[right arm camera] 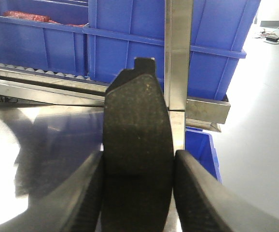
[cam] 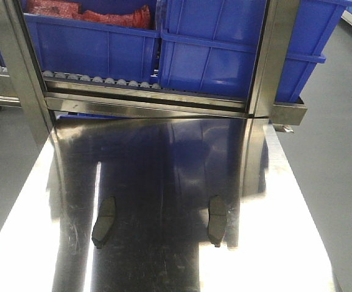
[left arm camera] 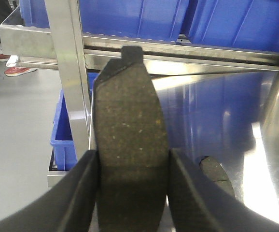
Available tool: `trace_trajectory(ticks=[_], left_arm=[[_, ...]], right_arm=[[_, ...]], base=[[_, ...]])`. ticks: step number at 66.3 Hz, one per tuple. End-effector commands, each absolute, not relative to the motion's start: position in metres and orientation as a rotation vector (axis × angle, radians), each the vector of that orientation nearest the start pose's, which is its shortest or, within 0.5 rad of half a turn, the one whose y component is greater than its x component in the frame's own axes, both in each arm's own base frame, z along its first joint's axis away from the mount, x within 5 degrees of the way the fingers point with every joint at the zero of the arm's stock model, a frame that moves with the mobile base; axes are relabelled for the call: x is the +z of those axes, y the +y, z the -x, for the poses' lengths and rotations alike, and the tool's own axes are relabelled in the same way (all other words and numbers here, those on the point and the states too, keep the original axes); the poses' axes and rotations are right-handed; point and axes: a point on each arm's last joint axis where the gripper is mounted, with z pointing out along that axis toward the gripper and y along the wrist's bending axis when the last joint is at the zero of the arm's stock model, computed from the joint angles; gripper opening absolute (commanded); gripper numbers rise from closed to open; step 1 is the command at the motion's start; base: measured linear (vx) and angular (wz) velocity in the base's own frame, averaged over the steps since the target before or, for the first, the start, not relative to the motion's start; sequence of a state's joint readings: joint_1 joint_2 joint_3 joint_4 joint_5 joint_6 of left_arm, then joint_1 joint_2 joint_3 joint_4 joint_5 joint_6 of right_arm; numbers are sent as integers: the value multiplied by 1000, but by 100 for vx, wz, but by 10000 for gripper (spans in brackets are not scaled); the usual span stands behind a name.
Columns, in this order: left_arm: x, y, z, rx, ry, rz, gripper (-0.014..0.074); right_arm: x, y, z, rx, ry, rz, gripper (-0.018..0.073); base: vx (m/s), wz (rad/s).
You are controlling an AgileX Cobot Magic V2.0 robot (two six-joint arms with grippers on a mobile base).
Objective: Move and align brake pads A on conveyor
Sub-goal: 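Lift the grasped brake pad off the tray with the right gripper, then turn the base away from the tray holding both brake pads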
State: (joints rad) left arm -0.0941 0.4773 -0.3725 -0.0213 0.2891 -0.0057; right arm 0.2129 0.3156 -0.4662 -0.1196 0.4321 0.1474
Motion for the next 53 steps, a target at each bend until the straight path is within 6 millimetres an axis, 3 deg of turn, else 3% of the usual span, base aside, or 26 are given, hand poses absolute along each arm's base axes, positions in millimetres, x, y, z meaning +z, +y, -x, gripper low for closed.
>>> trace_trajectory(ticks=[1,35,53], left_arm=[[295,-11,-107,-104,1760,-58,-6],[295,-11,-107,-104,1760,-58,-6],[295,-11,-107,-104,1760,-58,-6]], right_arm=[[328,11,-71,145,1639,122,-4],[328,11,-71,144,1639,123,-4],[328,11,-71,142,1639,123,-4]], base=[[0,0],[-1,3],[-11,45]])
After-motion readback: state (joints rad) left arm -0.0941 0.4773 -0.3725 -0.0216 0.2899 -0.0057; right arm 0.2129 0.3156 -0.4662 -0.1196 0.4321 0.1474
